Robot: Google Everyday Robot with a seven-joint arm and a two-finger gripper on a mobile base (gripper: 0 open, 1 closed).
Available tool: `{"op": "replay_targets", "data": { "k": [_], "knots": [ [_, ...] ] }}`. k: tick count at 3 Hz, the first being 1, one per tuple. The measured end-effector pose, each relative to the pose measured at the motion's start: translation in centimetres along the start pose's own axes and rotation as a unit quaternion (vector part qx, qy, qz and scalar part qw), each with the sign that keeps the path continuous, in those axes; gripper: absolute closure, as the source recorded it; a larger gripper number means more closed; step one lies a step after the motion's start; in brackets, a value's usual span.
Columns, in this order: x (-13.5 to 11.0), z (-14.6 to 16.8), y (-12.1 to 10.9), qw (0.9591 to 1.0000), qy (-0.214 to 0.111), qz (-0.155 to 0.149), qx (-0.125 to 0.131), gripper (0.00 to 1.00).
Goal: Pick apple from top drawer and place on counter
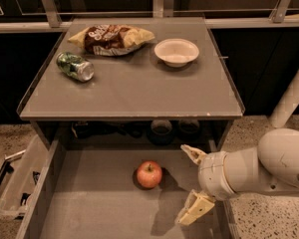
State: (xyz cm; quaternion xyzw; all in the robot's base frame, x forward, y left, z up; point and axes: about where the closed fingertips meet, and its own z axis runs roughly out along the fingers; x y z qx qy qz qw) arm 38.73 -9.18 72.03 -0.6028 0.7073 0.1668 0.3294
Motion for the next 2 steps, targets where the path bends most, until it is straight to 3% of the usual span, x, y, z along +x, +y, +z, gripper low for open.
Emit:
{"op": "replay_targets", "data": {
  "k": [2],
  "knots": [
    [0.3,4.3,-2.0,0.9989,-0.042,0.022,0.006,0.0]
  ]
}}
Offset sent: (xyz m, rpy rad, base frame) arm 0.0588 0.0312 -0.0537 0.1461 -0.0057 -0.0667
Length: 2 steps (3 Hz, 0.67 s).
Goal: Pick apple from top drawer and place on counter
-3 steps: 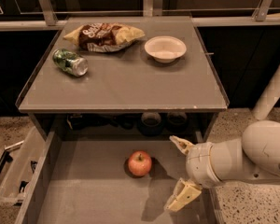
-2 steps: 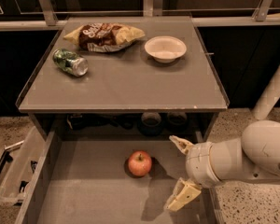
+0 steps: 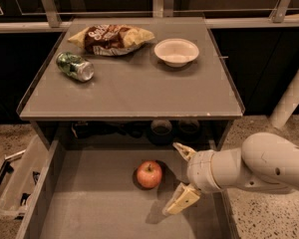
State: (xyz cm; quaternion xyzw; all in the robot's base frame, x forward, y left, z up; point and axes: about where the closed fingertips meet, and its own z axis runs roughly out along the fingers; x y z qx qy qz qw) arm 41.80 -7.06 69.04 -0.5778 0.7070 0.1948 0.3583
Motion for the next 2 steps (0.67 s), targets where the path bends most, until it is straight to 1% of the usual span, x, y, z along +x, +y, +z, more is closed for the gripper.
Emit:
{"op": "replay_targets", "data": {
  "k": [1,2],
  "knots": [
    [0.2,2.1,-1.2,0.9997,-0.019,0.012,0.004,0.0],
    [0.8,3.9,-2.1,0.9991,-0.029,0.028,0.011,0.0]
  ]
}}
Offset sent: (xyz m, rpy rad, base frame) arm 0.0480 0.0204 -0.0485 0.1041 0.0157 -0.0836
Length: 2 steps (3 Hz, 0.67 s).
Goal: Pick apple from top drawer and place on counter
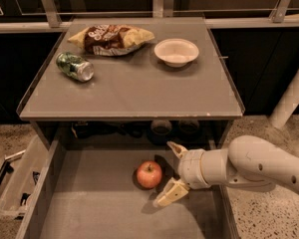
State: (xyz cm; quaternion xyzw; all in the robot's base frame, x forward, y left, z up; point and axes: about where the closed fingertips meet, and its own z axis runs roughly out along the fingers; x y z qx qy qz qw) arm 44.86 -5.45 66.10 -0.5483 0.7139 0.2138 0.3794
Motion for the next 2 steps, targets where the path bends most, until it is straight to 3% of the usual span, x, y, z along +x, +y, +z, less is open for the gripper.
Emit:
{"op": "replay_targets", "data": {
  "k": [2],
  "knots": [
    [1.0,3.5,-0.5,0.9998,-0.004,0.019,-0.01,0.0]
  ]
}}
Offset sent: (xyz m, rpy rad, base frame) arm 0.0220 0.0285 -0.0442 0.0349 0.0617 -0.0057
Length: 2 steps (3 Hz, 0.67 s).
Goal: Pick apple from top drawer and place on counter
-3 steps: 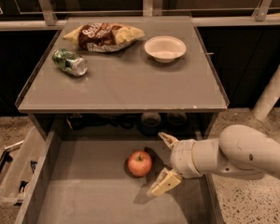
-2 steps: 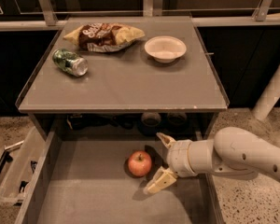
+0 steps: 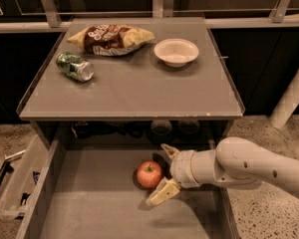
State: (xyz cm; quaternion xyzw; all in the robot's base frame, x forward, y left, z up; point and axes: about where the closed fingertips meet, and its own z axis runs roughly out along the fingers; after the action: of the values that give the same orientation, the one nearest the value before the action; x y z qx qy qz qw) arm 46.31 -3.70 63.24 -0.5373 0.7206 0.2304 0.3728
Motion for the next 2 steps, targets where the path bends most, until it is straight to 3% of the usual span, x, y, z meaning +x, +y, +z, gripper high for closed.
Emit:
{"op": "replay_targets", "data": {
  "k": [1,2],
  "knots": [
    [-0.01,1.65,0.33,0.9999,-0.003,0.003,-0.015,0.0],
    [-0.01,1.67,0.34,0.9999,-0.003,0.003,-0.015,0.19]
  ]
}}
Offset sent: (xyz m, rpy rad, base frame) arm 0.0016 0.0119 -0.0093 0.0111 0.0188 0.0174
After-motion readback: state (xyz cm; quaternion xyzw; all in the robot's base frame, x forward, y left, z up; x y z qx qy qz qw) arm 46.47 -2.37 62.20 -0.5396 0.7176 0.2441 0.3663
